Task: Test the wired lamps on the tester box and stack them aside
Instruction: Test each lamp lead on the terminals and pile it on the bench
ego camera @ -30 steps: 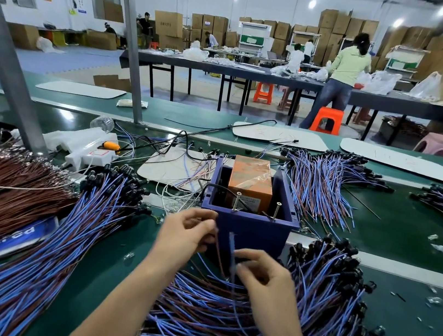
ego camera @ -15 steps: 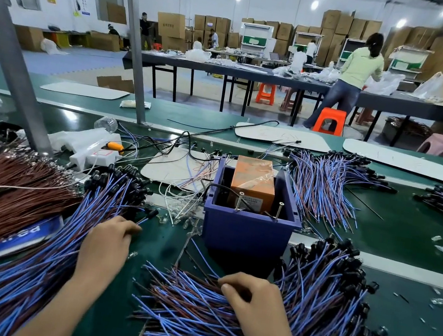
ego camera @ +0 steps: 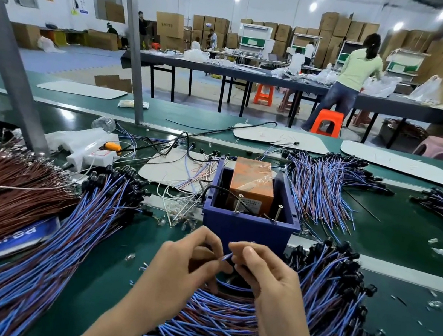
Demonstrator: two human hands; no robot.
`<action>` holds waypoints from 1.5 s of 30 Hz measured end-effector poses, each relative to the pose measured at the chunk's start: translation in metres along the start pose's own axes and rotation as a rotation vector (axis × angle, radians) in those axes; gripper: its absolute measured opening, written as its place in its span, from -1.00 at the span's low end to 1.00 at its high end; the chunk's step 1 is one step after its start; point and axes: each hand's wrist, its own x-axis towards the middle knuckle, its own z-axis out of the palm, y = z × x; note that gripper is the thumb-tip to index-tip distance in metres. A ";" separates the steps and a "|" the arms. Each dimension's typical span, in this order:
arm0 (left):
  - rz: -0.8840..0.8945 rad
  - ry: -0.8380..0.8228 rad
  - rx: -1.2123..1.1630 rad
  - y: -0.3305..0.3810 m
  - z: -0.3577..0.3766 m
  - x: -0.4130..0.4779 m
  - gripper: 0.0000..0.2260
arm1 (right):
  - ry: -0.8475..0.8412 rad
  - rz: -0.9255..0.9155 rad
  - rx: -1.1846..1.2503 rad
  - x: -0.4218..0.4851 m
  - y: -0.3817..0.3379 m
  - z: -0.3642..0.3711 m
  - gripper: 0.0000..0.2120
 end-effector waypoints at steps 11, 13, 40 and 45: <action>-0.075 -0.054 -0.091 -0.003 0.007 -0.006 -0.89 | 0.257 0.033 0.154 0.000 -0.001 -0.003 -0.77; -0.097 -0.083 -0.053 -0.009 0.000 -0.008 -0.88 | 0.417 0.014 0.270 0.005 -0.003 -0.014 -0.85; -0.306 -0.033 -0.471 -0.003 -0.022 0.013 -0.75 | 0.116 -0.128 -1.059 0.007 -0.018 -0.037 -0.86; -0.288 0.047 -0.561 0.005 0.012 0.032 -0.88 | 0.025 -0.134 -0.545 0.004 -0.012 -0.004 -0.88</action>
